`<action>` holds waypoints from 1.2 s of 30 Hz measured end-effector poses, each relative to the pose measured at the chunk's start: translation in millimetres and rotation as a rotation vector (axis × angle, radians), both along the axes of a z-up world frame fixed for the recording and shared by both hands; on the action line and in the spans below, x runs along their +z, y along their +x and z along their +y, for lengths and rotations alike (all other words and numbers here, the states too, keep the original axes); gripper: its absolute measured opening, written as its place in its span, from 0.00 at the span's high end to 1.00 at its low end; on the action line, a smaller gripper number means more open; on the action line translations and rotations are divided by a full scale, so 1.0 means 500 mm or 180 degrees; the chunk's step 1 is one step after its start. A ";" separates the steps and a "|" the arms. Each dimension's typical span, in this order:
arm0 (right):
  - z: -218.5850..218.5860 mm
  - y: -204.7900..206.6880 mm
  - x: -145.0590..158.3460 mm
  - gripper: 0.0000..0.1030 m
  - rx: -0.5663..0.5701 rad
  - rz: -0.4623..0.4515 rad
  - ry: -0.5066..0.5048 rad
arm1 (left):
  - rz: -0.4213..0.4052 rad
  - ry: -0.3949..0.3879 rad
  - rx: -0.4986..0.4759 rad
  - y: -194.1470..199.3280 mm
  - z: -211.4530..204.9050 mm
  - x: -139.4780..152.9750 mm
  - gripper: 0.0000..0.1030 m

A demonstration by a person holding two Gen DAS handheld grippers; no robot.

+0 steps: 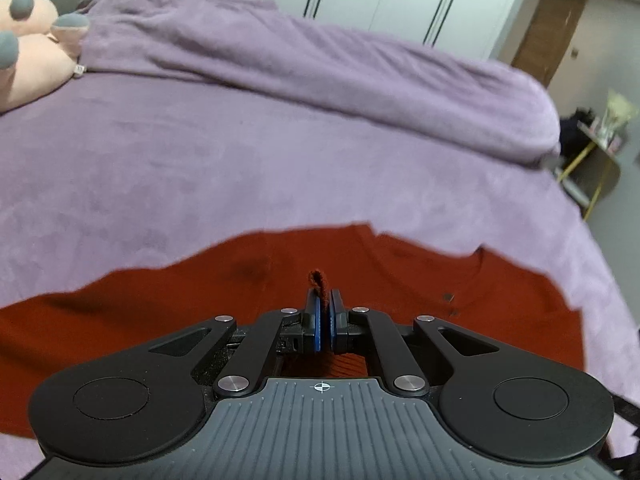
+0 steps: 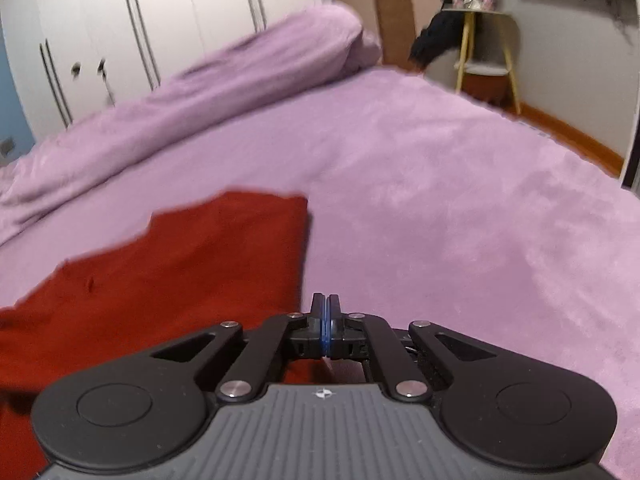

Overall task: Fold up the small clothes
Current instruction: 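Fold the sleeve and side across the body with both tools, then open, then grasp the other cardigan sleeve with the left tool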

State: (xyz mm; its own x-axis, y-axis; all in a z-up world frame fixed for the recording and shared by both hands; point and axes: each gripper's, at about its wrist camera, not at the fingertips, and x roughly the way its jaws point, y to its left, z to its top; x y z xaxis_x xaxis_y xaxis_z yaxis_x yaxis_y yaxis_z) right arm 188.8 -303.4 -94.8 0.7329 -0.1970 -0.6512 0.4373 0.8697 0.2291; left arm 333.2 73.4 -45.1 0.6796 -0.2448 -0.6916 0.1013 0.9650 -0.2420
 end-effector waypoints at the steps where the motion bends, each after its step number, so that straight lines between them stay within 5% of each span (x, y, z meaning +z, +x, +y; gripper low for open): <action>1: -0.009 -0.003 -0.002 1.00 0.0080 -0.0023 0.0196 | 0.0012 0.0048 0.0000 0.000 -0.002 -0.010 0.95; 9: 0.017 0.002 0.039 0.96 0.0421 -0.0267 0.0238 | 0.0059 0.0079 0.0140 0.000 0.025 -0.040 0.95; 14: 0.112 0.060 0.012 0.96 0.0918 0.0068 -0.0227 | -0.0102 0.0274 0.0134 0.004 0.010 -0.029 0.95; 20: 0.140 0.079 -0.015 0.96 0.0976 0.0227 -0.0464 | 0.0008 0.0591 0.0279 0.005 0.003 -0.047 0.92; 23: 0.132 0.079 -0.012 0.94 0.0962 0.0219 -0.0436 | -0.0107 0.0596 0.0241 -0.030 -0.005 -0.029 0.85; 27: 0.139 0.071 0.005 0.76 0.0984 0.0015 -0.0204 | -0.0152 0.0385 -0.0109 -0.058 -0.051 -0.028 0.62; 32: 0.177 0.133 -0.008 0.77 0.1099 0.0135 -0.0461 | 0.0055 0.0720 -0.0181 -0.018 -0.111 -0.088 0.65; 36: 0.176 0.184 -0.041 0.80 0.1044 0.0306 -0.0740 | 0.0005 0.0835 -0.0047 0.013 -0.119 -0.112 0.56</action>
